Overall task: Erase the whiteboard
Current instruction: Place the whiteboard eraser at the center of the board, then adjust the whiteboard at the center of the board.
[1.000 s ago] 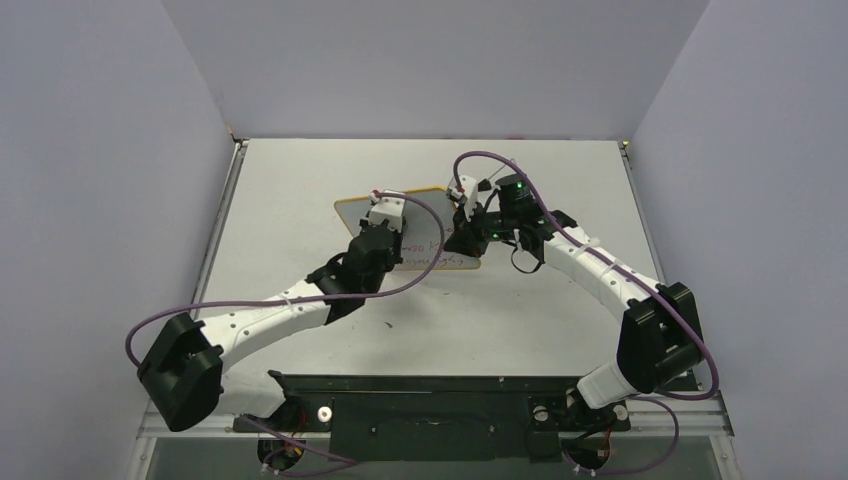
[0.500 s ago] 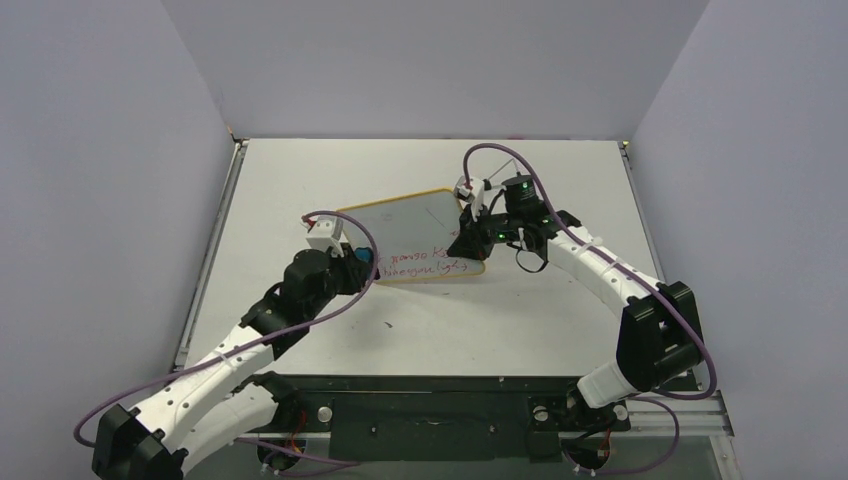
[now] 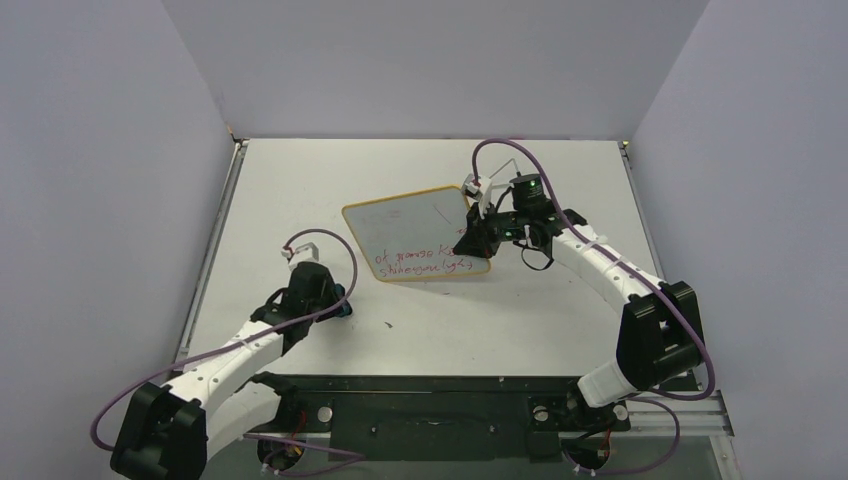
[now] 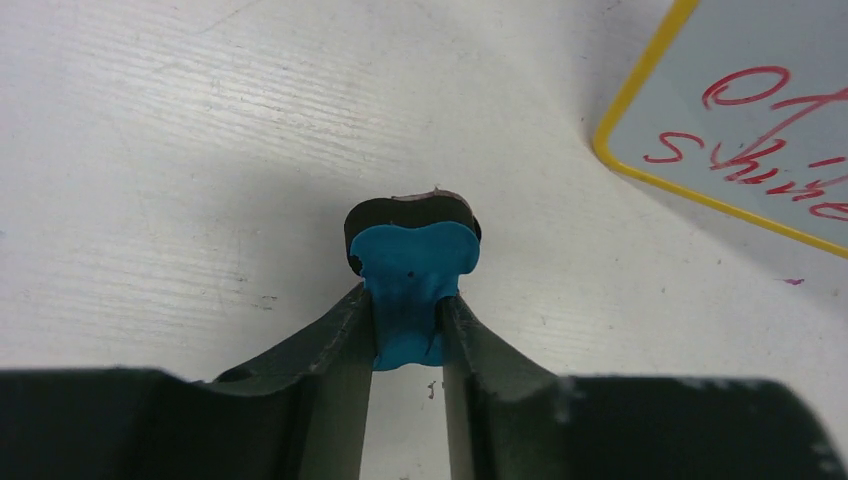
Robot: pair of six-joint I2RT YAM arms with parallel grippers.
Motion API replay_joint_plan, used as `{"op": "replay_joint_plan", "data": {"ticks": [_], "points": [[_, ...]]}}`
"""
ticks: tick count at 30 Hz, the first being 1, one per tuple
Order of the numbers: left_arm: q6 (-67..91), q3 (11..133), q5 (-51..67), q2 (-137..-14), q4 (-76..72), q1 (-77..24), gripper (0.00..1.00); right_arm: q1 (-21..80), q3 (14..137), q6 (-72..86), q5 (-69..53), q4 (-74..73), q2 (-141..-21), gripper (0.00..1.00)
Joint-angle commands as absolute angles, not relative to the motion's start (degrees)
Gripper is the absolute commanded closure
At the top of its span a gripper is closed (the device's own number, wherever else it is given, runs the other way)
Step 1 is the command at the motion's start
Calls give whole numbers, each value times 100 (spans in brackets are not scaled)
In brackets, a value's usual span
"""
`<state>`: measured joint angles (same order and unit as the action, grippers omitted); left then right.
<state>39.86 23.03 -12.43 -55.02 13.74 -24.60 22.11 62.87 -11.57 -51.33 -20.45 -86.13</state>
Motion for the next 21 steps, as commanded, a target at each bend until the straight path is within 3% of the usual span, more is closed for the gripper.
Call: {"op": "replay_joint_plan", "data": {"ticks": [1, 3, 12, 21], "points": [[4137, 2363, -1322, -5663, 1113, -2409, 65, 2206, 6281, -1406, -4964, -2152, -8714, 100], [4084, 2464, -1279, -5599, 1172, -2404, 57, 2214, 6277, -1406, -4966, -2155, -8725, 100], [3081, 3386, -283, -4852, 1365, -2261, 54, 2228, 6298, -1636, -4967, -2283, -8738, 100], [-529, 5607, 3163, -5935, 1319, -1999, 51, 2302, 6397, -2369, -5065, -2806, -8698, 100]]}}
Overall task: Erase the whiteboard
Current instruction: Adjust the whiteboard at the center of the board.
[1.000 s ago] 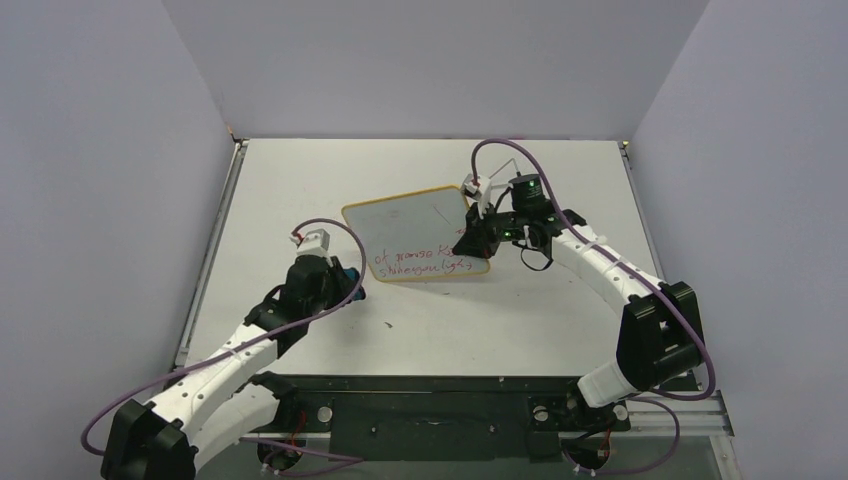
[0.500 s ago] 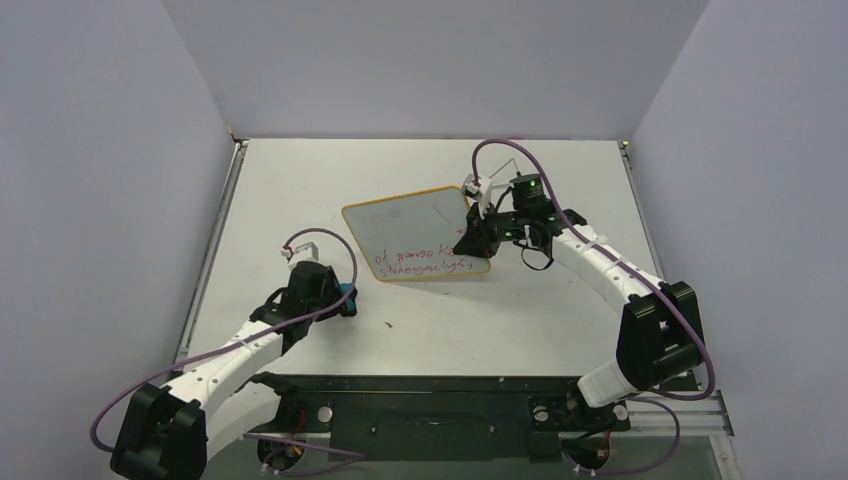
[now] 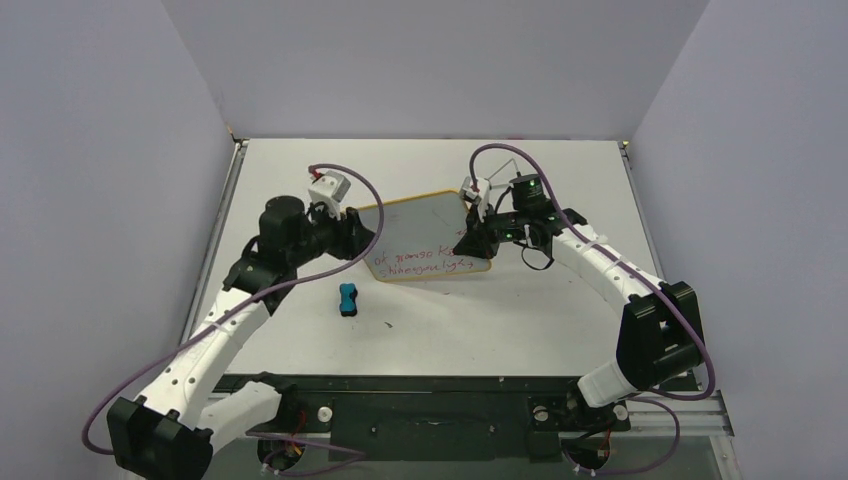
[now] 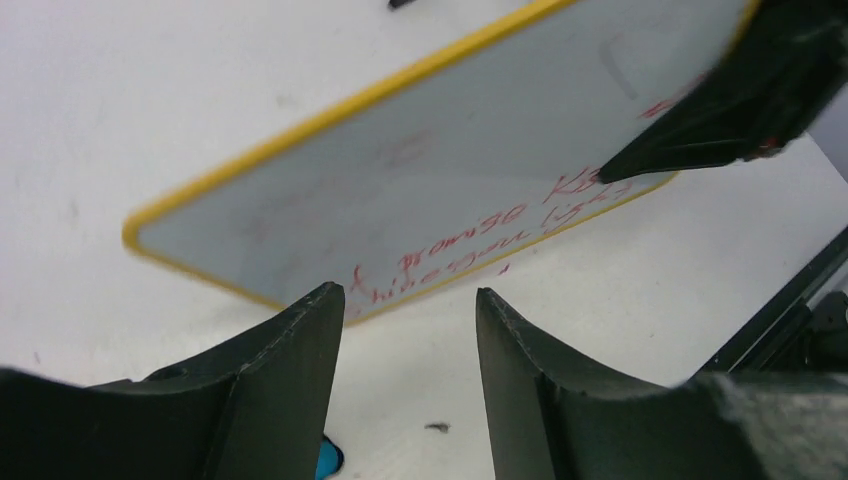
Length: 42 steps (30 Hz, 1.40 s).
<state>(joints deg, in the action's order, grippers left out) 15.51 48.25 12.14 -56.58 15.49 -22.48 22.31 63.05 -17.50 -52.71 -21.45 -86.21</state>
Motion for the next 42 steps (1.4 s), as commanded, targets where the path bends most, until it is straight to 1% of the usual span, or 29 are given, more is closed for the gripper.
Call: {"op": "replay_joint_plan", "data": {"ticks": [1, 3, 4, 6, 7, 9, 11, 15, 20, 22, 24, 25, 26, 27, 28, 29, 31, 33, 34, 35, 37, 39, 42], "points": [[-801, 5695, 3660, -6019, 1249, -1962, 51, 2305, 6420, -2533, -5090, -2916, -8699, 100], [-1842, 5748, 4046, -6185, 1101, -1843, 48, 2323, 6466, -2782, -5114, -3120, -8707, 100], [-1967, 5878, 4106, -6279, 1141, -1757, 47, 2330, 6485, -2939, -5114, -3186, -8704, 100], [-2185, 6193, 4603, -6653, 1439, -1535, 46, 2337, 6503, -3068, -5109, -3285, -8682, 100], [-2317, 6309, 5049, -6921, 1729, -1475, 45, 2342, 6497, -3103, -5116, -3320, -8659, 100], [-2563, 6583, 5359, -7241, 2009, -1409, 44, 2337, 6498, -3187, -5139, -3363, -8657, 100], [-2752, 6676, 5468, -7427, 2027, -1392, 44, 2340, 6518, -3247, -5156, -3420, -8673, 100], [-3043, 6644, 5329, -7621, 1881, -1341, 43, 2353, 6553, -3314, -5178, -3484, -8692, 100], [-3567, 6696, 5951, -8036, 2176, -1273, 45, 2380, 6573, -3391, -5198, -3560, -8719, 100], [-3733, 6705, 5956, -8185, 2294, -1275, 49, 2381, 6586, -3426, -5190, -3583, -8718, 100], [-3841, 6653, 5807, -8279, 2263, -1281, 56, 2371, 6600, -3477, -5194, -3621, -8726, 100], [-3900, 6616, 5734, -8296, 2201, -1287, 65, 2376, 6605, -3492, -5194, -3634, -8732, 100], [-3910, 6599, 5580, -8328, 2164, -1294, 78, 2376, 6617, -3514, -5199, -3657, -8738, 100], [-3922, 6583, 5519, -8334, 2086, -1303, 85, 2375, 6622, -3526, -5202, -3666, -8743, 100], [-3921, 6574, 5401, -8337, 2045, -1302, 98, 2378, 6630, -3534, -5192, -3676, -8749, 100], [-3856, 6535, 5346, -8330, 1893, -1303, 100, 2380, 6643, -3544, -5193, -3688, -8757, 100], [-3818, 6519, 5228, -8295, 1762, -1303, 100, 2378, 6669, -3539, -5178, -3705, -8769, 98], [-3851, 6566, 5148, -8275, 1770, -1302, 100, 2373, 6748, -3542, -5169, -3784, -8783, 89], [-3905, 6588, 5128, -8274, 1805, -1312, 100, 2373, 6784, -3555, -5168, -3817, -8781, 77], [-3921, 6652, 5122, -8277, 1825, -1320, 100, 2373, 6846, -3598, -5168, -3883, -8776, 70], [-3959, 6829, 5176, -8331, 1988, -1333, 100, 2383, 6953, -3645, -5179, -3968, -8737, 51], [-4117, 7119, 5279, -8545, 2374, -1337, 100, 2380, 7083, -3669, -5187, -4047, -8680, 43], [-4348, 7484, 5424, -8777, 2916, -1364, 100, 2362, 7253, -3690, -5300, -4116, -8593, 38]]}}
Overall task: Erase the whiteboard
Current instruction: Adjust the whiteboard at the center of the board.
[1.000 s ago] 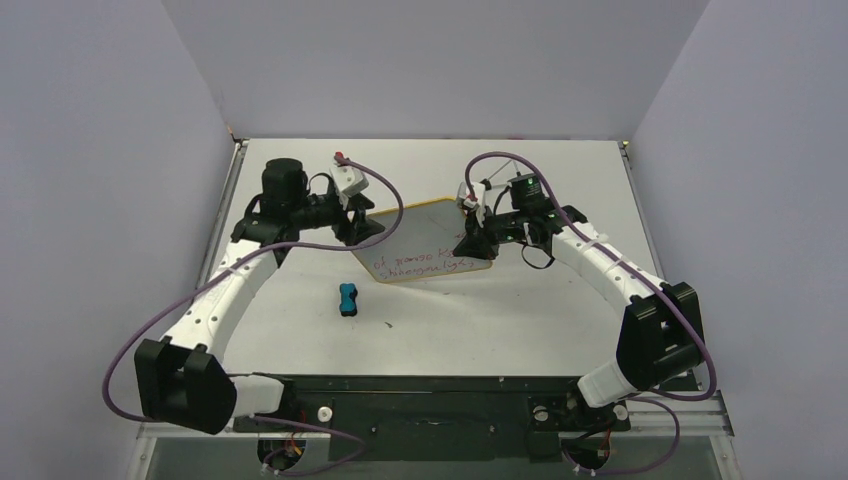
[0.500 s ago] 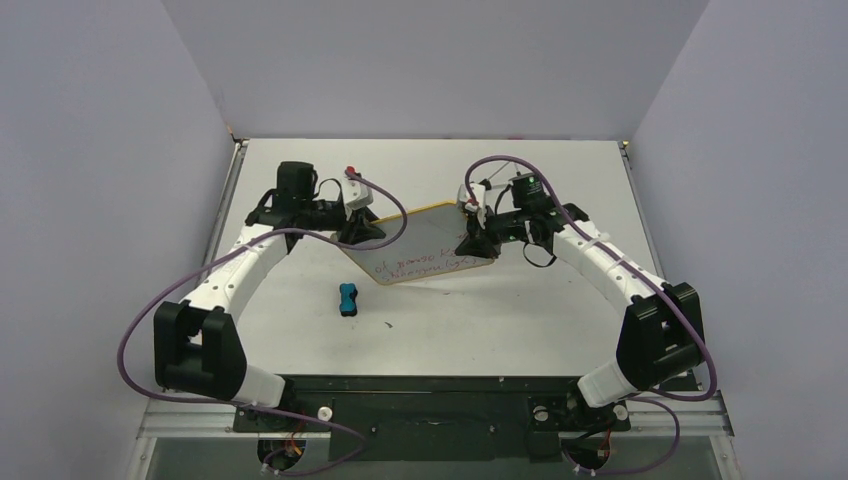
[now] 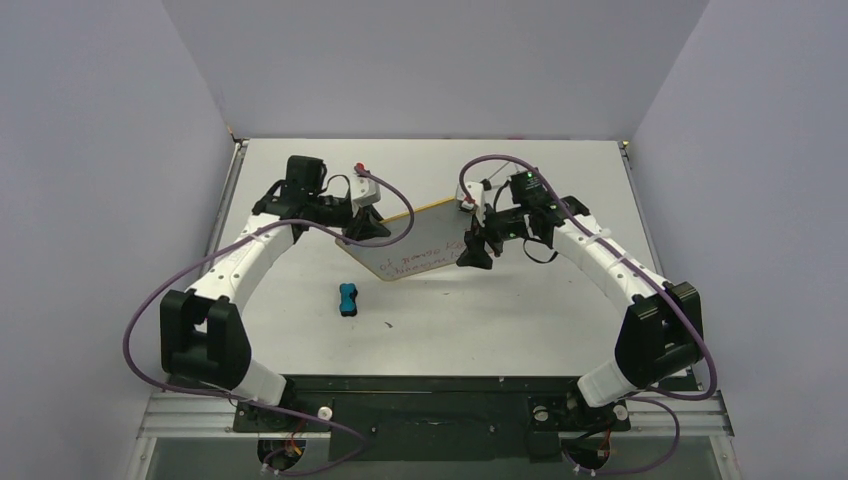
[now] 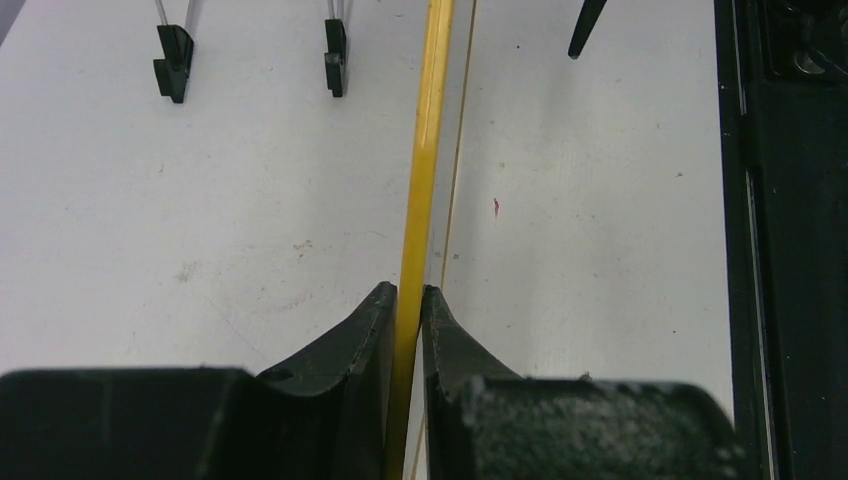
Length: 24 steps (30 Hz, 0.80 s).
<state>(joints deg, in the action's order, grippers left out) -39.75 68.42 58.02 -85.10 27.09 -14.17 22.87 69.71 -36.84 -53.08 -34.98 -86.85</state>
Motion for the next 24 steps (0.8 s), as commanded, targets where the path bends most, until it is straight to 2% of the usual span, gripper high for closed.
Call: {"op": "replay_joint_plan", "data": {"ticks": [1, 9, 17, 21, 24], "points": [[-4371, 7530, 5511, -8874, 2992, -1368, 100, 2357, 7350, -3691, -5368, -4131, -8590, 37], [-4590, 7783, 5707, -9167, 3472, -1382, 100, 2328, 8074, -3931, -5968, -4310, -8823, 36], [-4732, 7847, 5887, -9251, 3665, -1372, 100, 2331, 8797, -3581, -6003, -4313, -9285, 38], [-4807, 7934, 5943, -9321, 3797, -1371, 100, 2303, 8995, -3569, -5964, -4340, -9374, 44], [-4845, 7998, 5944, -9385, 3870, -1375, 100, 2345, 9224, -3584, -5943, -4440, -9435, 55]]}}
